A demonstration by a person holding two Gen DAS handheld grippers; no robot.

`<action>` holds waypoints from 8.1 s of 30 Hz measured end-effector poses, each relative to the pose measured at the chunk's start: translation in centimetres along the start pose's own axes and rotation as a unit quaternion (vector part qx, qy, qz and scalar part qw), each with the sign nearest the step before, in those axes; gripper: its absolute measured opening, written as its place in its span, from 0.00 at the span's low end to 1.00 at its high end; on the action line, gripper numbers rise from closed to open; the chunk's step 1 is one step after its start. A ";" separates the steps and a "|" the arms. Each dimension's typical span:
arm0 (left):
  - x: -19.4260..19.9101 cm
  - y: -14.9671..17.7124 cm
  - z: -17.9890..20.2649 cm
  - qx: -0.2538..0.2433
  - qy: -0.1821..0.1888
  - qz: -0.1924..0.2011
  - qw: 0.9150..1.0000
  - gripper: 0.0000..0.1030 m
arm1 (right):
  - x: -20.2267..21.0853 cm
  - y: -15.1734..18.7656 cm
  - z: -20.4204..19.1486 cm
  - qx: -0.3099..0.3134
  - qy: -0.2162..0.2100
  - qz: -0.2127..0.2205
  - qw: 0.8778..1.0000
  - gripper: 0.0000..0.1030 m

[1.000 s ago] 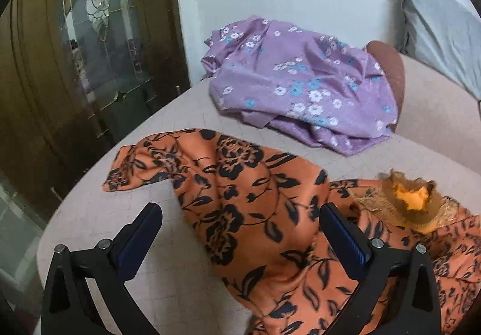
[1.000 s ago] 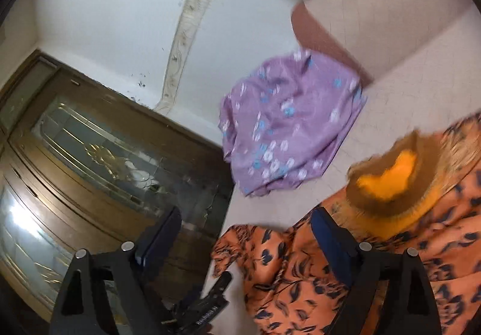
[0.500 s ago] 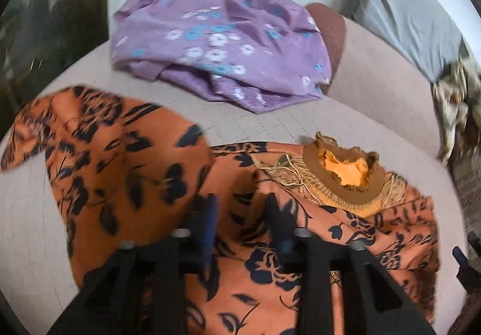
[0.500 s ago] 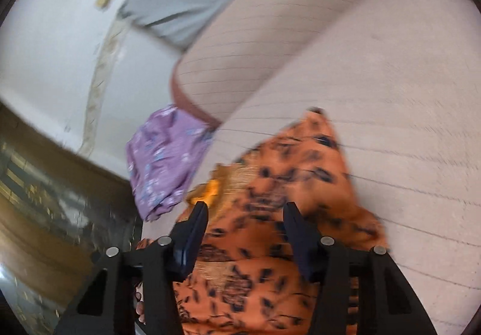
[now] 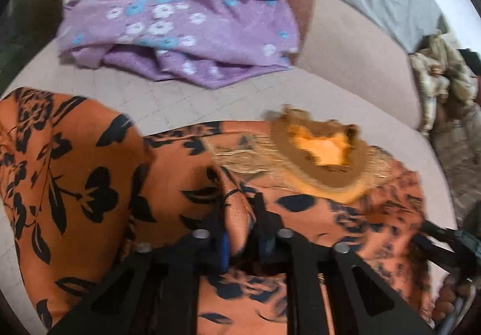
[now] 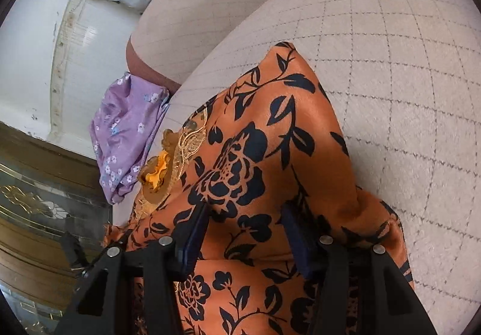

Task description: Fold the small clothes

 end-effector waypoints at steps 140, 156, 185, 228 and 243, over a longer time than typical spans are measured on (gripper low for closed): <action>7.3 8.4 -10.5 0.125 -0.208 -0.040 0.969 0.85 | -0.4 6.8 -22.7 0.231 -0.136 -0.041 0.963 0.70; 6.3 7.5 -10.0 0.083 -0.243 -0.030 0.966 0.85 | -9.4 6.7 -19.4 0.170 0.078 -0.052 0.981 0.37; 4.7 4.1 -11.0 0.098 -0.260 0.000 0.961 0.86 | -14.8 10.5 -26.3 0.454 0.224 -0.089 0.858 0.10; 2.8 5.5 -2.3 -0.026 -0.244 0.048 0.968 0.86 | 12.7 -0.4 -13.8 0.157 -0.083 0.217 0.960 0.07; 4.9 5.9 -1.8 -0.037 -0.291 0.087 0.952 0.87 | 13.4 2.7 2.1 0.066 0.108 0.106 0.986 0.60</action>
Point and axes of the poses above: each gripper's, at about its wrist camera, not at the fingertips, and x roughly against the way its jaws point, z to its right, y to its underside, the point moved 1 cm from there along -x, roughly the way its jaws point, and after that the axes turned 3 degrees about -y, right-handed, at the moved point
